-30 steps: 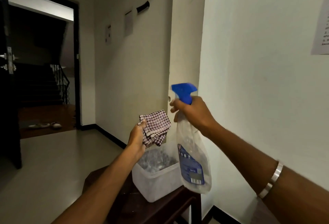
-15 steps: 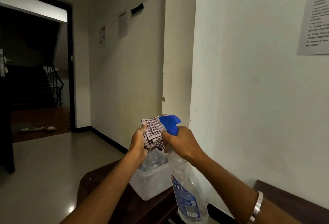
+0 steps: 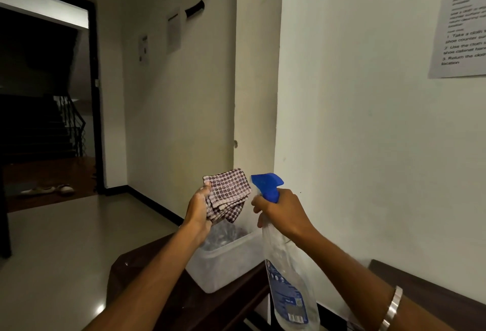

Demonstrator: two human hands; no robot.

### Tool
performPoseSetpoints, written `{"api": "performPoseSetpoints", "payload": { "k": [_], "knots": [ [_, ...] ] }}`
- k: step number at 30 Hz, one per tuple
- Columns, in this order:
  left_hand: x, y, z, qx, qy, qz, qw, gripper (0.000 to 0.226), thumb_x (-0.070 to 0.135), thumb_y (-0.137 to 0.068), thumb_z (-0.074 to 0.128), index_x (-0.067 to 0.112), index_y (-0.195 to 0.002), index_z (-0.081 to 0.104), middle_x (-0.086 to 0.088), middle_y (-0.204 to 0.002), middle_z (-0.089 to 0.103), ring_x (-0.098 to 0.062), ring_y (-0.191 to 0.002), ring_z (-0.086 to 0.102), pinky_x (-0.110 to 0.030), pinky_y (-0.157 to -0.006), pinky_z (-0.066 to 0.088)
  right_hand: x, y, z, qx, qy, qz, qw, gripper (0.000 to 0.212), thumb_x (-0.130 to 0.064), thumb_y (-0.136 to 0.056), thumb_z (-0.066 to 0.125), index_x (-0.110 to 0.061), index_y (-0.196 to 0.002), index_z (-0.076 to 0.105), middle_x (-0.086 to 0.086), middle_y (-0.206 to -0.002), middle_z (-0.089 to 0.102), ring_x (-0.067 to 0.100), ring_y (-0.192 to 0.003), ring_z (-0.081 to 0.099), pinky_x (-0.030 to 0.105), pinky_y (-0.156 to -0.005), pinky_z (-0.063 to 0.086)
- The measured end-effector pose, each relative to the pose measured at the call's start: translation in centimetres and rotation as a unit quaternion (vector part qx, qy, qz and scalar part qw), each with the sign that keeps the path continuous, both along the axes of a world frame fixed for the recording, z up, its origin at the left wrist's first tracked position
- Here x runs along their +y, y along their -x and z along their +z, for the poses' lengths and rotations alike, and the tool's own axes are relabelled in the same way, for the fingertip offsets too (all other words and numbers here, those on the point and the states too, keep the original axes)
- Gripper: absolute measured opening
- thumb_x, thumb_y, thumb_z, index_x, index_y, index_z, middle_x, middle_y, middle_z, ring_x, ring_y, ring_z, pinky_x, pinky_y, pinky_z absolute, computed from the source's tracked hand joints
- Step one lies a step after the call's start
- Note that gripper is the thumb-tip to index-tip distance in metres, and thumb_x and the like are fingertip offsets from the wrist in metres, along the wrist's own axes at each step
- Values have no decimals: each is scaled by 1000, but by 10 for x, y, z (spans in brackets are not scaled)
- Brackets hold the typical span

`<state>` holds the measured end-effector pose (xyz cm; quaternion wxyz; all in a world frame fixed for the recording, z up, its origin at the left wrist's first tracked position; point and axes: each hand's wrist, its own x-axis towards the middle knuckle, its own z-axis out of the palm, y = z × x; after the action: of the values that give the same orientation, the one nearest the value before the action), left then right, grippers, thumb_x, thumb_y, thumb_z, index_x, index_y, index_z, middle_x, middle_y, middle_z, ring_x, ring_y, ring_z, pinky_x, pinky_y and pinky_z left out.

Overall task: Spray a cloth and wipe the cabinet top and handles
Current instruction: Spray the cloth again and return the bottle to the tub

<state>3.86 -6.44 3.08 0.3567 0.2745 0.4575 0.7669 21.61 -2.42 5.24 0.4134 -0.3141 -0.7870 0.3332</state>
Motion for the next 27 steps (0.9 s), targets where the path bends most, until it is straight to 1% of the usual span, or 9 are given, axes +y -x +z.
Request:
{"api": "performPoseSetpoints", "payload": {
  "k": [3,6,8,12,14,17,21,24,27],
  "knots": [
    [1,-1,1,-5,-3,2,1000,31,31,-101,38,14,-108,63,-10,-93,73,-26,-86,69,-37,-73,55,-11,7,-8,-17,2,34,999,24,-24,-89,59,-2,-90,68,8,-78,72,11,-61,64,19,-64,50],
    [0,-3,3,-3,-6,-4,1000,29,30,-101,39,14,-101,64,-9,-90,72,-25,-82,69,-34,-67,54,-20,13,-15,-21,-11,45,999,26,-24,-89,59,1,-87,67,14,-78,71,9,-59,62,14,-59,48],
    [-1,-3,3,-2,-5,-3,1000,30,31,-101,39,15,-101,64,-8,-91,73,-25,-83,69,-35,-69,54,-21,14,-18,-11,-18,35,999,27,-25,-89,59,1,-89,66,17,-80,71,12,-59,62,15,-58,48],
    [-1,1,1,9,7,2,1000,30,34,-101,38,19,-103,64,-8,-99,73,-27,-93,68,-46,-90,53,-13,6,-16,3,-17,1,1000,27,-23,-89,61,3,-93,66,18,-82,71,8,-53,60,7,-52,45],
    [-3,2,2,13,10,4,1000,31,35,-101,38,19,-107,64,-9,-102,73,-28,-97,68,-48,-94,51,-7,0,-14,7,-14,-13,1000,25,-22,-90,60,2,-93,65,18,-84,71,8,-54,59,5,-50,44],
    [-3,2,2,5,10,4,1000,33,34,-100,38,17,-113,63,-11,-106,72,-29,-98,67,-46,-90,53,-1,-6,-12,6,-9,-27,1000,22,-23,-90,59,-2,-90,65,16,-83,71,10,-56,60,7,-52,43],
    [-5,0,4,-2,7,-2,1000,31,31,-101,36,17,-106,63,-10,-99,71,-27,-90,67,-38,-78,54,-1,-8,-19,0,-2,-8,1000,24,-25,-90,60,-2,-93,67,12,-80,72,11,-55,63,11,-58,49],
    [-6,-1,4,1,11,2,1000,35,34,-101,37,14,-116,62,-10,-102,71,-28,-93,67,-40,-81,54,-9,-7,-29,-20,2,20,1000,26,-24,-89,60,1,-91,67,16,-76,71,9,-53,62,11,-56,49],
    [-5,-3,3,3,14,0,1000,37,34,-101,37,13,-120,61,-12,-105,71,-29,-94,68,-41,-84,54,-15,-8,-37,-43,3,17,999,26,-24,-88,60,2,-89,65,10,-68,67,5,-50,60,8,-53,46]
  ]
}}
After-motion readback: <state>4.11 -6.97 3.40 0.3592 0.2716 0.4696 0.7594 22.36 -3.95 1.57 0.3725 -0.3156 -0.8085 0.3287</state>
